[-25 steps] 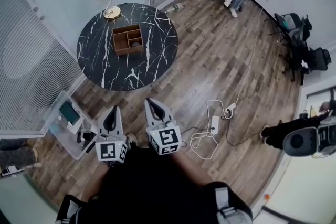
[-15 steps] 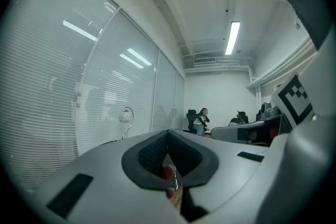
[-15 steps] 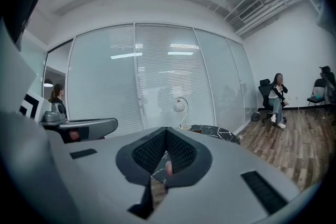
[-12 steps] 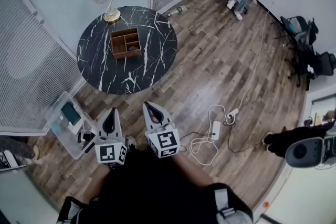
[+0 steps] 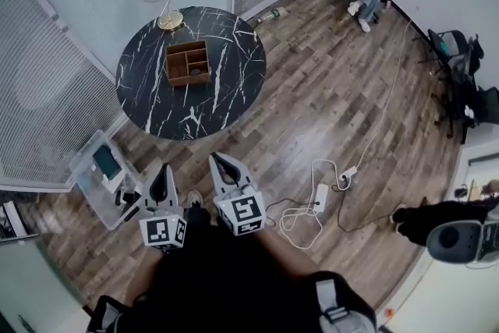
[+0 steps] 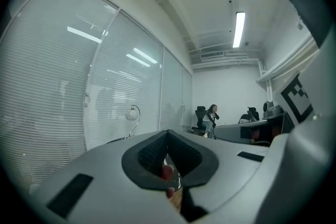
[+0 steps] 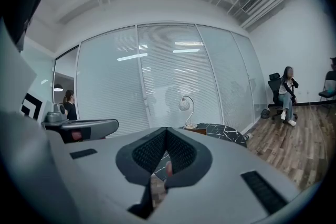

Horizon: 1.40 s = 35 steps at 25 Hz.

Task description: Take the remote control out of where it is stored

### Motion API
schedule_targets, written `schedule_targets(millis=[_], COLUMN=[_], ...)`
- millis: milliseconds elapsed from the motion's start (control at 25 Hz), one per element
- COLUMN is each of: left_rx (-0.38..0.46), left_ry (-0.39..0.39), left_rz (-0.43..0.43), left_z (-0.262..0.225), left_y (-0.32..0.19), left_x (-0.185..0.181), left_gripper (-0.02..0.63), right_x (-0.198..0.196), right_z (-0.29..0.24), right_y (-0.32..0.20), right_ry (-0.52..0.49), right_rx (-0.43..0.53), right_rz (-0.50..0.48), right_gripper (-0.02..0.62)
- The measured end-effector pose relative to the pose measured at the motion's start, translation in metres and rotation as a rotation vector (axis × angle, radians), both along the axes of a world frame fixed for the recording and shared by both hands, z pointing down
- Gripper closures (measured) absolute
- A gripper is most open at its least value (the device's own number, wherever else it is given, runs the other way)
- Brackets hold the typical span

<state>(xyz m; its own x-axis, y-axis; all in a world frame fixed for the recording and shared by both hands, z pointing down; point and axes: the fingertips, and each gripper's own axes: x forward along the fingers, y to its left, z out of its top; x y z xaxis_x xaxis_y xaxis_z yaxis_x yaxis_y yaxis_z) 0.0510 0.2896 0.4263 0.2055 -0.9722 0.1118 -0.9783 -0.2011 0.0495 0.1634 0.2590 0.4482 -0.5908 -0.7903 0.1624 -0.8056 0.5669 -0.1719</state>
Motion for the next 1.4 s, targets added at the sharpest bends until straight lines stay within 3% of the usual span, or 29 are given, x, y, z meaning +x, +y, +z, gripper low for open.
schedule_targets(millis=[440,920,1400], left_rx=[0.03,0.043,0.022], left_ry=[0.009,0.026,0.05], left_rz=[-0.005,0.075,0.174], left_z=[0.002,-0.005,0.003], left_y=[-0.055,-0.162,-0.234], left_x=[-0.036,-0.092,-0.135], left_gripper=[0.598,0.598,0.598], right_x=[-0.039,-0.086,-0.126], right_z=[0.014,0.002,0.002], right_y=[-0.041,-0.144,-0.206], right_ry=[0.02,0.008,0.038], right_rx=[-0.029,0.006,-0.005], right_rz=[-0.007,0.097,0.174], right_gripper=[0.594,0.594,0.594])
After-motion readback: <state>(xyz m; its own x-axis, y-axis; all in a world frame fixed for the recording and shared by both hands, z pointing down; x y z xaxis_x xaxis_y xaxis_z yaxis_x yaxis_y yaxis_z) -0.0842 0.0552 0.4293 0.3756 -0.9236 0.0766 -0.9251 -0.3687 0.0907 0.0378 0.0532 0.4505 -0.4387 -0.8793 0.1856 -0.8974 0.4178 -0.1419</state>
